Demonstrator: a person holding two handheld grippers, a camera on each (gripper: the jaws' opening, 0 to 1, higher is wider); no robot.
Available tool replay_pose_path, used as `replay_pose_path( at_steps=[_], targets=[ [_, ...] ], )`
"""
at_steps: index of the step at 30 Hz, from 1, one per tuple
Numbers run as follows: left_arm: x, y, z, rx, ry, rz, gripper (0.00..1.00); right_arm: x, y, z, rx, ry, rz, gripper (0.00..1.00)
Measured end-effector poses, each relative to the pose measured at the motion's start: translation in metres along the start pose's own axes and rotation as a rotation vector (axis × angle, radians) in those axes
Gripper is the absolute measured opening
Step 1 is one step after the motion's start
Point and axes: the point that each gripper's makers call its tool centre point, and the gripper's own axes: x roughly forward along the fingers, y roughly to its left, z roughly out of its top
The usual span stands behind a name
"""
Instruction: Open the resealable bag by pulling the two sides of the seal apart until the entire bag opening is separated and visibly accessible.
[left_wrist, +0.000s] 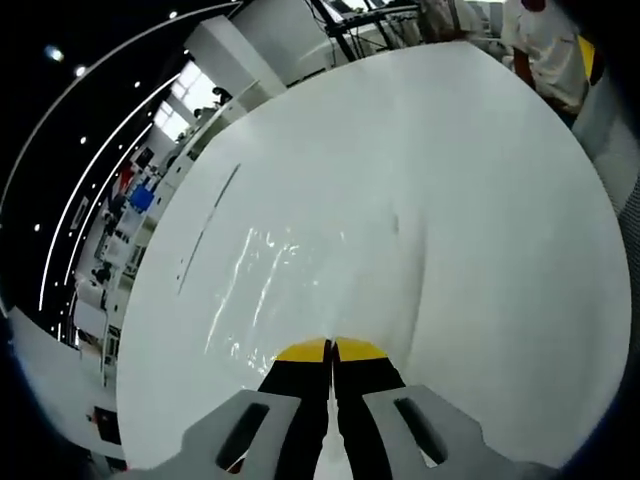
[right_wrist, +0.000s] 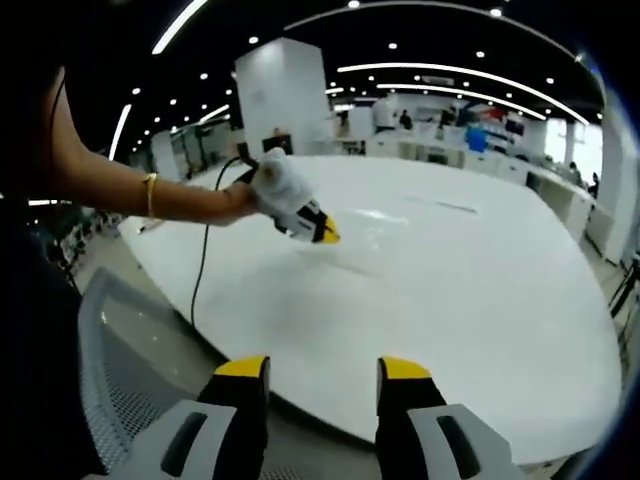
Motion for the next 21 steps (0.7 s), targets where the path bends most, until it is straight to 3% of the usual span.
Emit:
replay_pose_path(
  at_steps=[16,21],
  targets=[
    [0.035,0.025,0.007,0.015,0.015,-0.010,0.00,0.001,-0.011,-0.001,0.033,0.015,-0.016,0.40],
    [0.032,0.024,0.008,-0.013,0.006,-0.028,0.00,0.002,-0.012,-0.003,0.035,0.017,-0.021,0.40]
  ],
)
